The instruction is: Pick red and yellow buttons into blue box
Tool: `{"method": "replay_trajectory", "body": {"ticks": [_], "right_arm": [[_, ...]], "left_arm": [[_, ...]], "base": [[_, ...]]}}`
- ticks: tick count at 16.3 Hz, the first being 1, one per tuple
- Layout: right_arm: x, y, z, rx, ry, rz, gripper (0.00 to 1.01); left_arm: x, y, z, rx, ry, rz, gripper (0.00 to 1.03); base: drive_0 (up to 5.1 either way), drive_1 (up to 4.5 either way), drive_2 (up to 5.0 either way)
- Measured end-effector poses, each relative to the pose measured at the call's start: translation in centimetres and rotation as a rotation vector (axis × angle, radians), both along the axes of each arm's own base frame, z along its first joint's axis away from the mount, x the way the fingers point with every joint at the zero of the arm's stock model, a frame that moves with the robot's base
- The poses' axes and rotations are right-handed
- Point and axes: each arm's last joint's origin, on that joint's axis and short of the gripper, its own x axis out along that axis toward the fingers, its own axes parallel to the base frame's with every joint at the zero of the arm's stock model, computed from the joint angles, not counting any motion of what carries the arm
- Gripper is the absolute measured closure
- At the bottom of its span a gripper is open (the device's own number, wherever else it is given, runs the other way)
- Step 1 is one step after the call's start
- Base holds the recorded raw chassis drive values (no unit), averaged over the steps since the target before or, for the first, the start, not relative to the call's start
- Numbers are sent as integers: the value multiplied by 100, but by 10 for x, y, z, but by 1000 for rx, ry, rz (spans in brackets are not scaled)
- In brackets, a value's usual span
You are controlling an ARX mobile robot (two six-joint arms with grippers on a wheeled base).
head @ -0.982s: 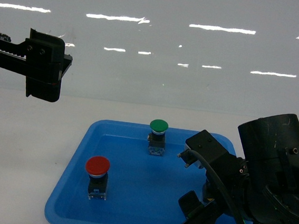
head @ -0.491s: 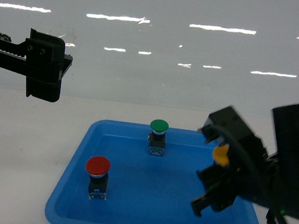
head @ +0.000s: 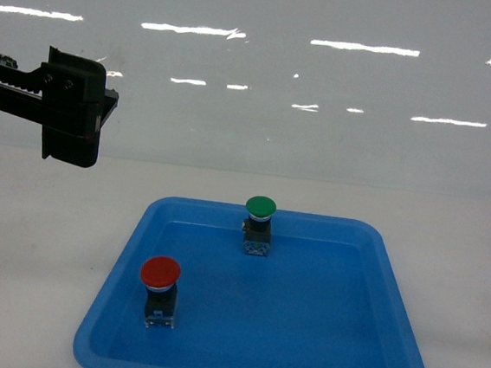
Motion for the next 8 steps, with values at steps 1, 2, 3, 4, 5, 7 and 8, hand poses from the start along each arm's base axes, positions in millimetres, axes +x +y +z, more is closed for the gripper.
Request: {"method": "replay_trajectory", "body": {"ticks": [1,2,3,4,5,7,8], "right_arm": [[-27,-4,-5,3,8,-30,62],[-44,-2,-10,4,15,-42,62],[-55,-1,-11,10,19,-45,62],[-66,2,-11,11,12,-32,62],[-76,4,-12,9,11,-24,62],[-104,-4,-20,-21,76,-14,62],[-118,-10,-15,-27,69,-33,62]], "left_arm": [[0,0,0,0,0,0,5],[0,0,0,0,0,0,5],[0,0,0,0,0,0,5],[0,0,0,0,0,0,5],[0,0,0,0,0,0,5],[0,0,0,0,0,0,5],[0,0,0,0,0,0,5]], "base": [[0,0,0],[0,0,0],[0,0,0],[0,0,0],[0,0,0],[0,0,0],[0,0,0]]}}
